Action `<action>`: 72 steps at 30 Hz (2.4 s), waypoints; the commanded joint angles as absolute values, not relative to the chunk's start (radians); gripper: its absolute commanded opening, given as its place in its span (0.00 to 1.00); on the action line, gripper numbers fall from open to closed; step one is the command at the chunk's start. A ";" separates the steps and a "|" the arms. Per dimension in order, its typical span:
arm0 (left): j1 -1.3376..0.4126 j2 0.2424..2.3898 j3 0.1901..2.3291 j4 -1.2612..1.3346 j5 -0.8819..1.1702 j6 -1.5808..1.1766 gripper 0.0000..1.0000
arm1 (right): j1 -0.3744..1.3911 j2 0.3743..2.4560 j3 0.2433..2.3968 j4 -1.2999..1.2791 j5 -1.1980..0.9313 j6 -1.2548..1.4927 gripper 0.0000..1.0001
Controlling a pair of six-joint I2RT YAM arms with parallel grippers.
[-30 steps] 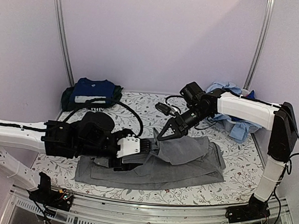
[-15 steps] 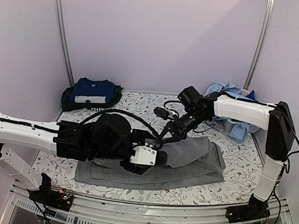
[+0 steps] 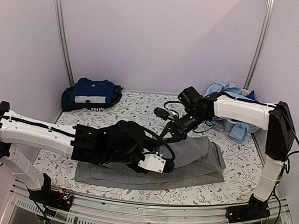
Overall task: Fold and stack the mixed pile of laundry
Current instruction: Adjust the rectangle-folded shirt at the center of the board.
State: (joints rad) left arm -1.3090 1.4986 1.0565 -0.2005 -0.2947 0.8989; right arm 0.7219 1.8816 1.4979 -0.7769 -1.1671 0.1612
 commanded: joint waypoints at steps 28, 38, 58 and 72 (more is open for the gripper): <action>-1.517 1.715 1.790 -0.773 -0.195 0.574 0.00 | 0.512 1.712 1.411 -0.628 -0.818 0.252 0.40; -1.534 1.749 1.841 -0.959 -0.218 0.468 0.00 | 0.593 1.755 1.281 -0.696 -0.763 0.140 0.22; -0.883 1.485 1.298 -0.566 0.176 -0.297 0.00 | 0.504 1.766 1.192 -0.592 -0.744 0.195 0.54; -0.648 1.252 0.751 -0.401 0.177 -0.701 0.00 | 0.491 1.819 1.241 -0.644 -0.672 0.140 0.56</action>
State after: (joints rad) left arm -0.6952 1.3064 0.8291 -0.4599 0.1944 -0.5770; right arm 0.4904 1.7912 1.2030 -0.6128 -0.7097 0.1772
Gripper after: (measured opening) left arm 0.005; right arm 0.556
